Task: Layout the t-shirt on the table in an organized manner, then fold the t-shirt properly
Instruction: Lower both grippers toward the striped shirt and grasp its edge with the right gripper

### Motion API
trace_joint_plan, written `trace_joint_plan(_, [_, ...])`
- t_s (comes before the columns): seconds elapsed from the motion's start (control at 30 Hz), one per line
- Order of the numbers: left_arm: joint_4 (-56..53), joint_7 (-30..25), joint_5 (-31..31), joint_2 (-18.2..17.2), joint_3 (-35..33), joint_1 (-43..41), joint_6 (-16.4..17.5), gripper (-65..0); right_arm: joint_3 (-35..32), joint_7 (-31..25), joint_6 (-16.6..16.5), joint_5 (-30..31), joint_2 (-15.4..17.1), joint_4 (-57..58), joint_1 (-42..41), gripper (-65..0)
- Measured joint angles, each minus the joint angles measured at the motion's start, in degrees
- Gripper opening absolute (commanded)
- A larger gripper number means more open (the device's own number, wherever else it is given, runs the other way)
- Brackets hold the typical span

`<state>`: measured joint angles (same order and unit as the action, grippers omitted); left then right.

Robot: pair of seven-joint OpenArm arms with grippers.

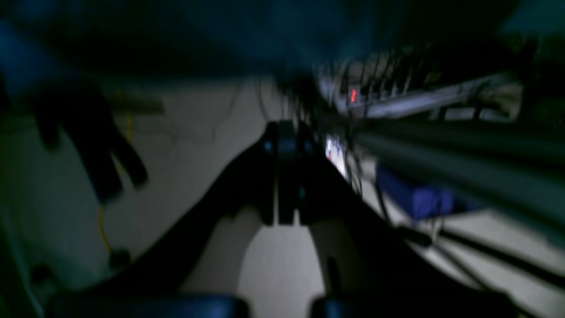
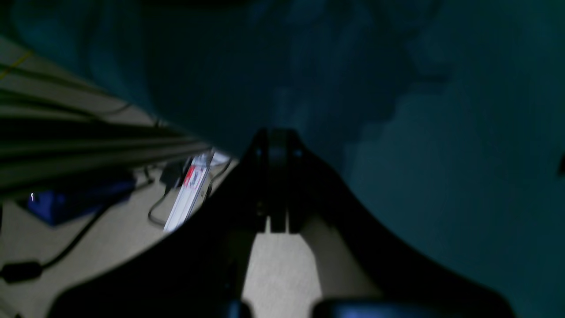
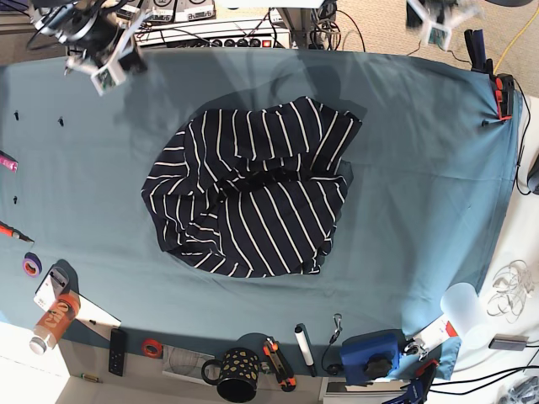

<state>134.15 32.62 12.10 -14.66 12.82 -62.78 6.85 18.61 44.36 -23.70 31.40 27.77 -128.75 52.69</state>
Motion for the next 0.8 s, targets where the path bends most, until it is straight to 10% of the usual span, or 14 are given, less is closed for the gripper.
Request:
trace_joint_plan(0.33, [-0.07, -0.74, -1.53, 0.02, -0.02, 8.9, -0.15, -65.0, 0.02, 0.02, -0.15, -2.58, -0.04, 0.0, -8.98, -65.0])
trace_joint_plan(0.4, [-0.07, -0.76, -1.53, 0.02, 0.0, 10.25, -0.17, -55.0, 0.02, 0.0, -0.13, -4.79, -0.02, 0.0, -9.4, -65.0])
trace_joint_plan(0.53, [-0.07, -4.13, -1.53, 0.02, 0.0, 11.06, 0.26, -33.8, 0.02, 0.0, -0.15, -5.88, -0.04, 0.0, -9.4, -42.9])
trace_joint_plan(0.8, [-0.07, -7.56, -1.84, 0.02, 0.02, 12.96, 12.26, -30.0, 0.02, 2.38, 0.02, -5.9, -2.25, 0.0, -13.88, -41.4])
